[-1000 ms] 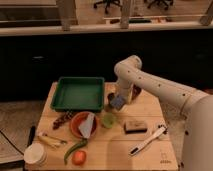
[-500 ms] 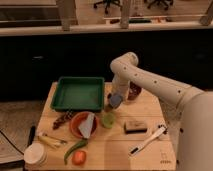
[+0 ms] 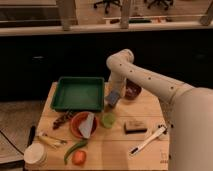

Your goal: Place sponge in metal cup

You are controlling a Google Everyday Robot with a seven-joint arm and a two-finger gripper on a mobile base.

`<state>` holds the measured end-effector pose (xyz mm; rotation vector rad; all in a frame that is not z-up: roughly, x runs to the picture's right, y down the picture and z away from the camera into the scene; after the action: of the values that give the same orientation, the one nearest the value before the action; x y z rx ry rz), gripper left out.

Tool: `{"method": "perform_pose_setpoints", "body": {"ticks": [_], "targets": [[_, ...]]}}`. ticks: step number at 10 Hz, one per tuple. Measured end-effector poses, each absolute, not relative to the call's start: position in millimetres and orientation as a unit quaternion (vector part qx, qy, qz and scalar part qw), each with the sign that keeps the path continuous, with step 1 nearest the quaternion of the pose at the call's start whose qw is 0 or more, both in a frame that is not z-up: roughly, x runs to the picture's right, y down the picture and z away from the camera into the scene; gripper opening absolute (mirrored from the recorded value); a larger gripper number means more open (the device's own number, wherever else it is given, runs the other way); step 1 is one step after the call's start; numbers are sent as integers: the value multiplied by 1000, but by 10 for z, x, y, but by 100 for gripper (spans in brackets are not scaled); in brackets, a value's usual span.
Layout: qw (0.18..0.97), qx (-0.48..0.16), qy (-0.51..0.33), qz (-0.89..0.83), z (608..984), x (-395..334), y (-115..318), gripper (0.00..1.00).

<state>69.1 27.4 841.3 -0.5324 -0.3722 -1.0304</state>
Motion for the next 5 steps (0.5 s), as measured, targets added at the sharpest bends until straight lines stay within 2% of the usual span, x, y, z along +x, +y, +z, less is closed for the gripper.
{"method": "perform_pose_setpoints", "body": {"ticks": [4, 5], "targets": [[816, -257, -176, -487, 8480, 683, 212, 1], [815, -259, -178, -487, 8501, 662, 197, 8]]}}
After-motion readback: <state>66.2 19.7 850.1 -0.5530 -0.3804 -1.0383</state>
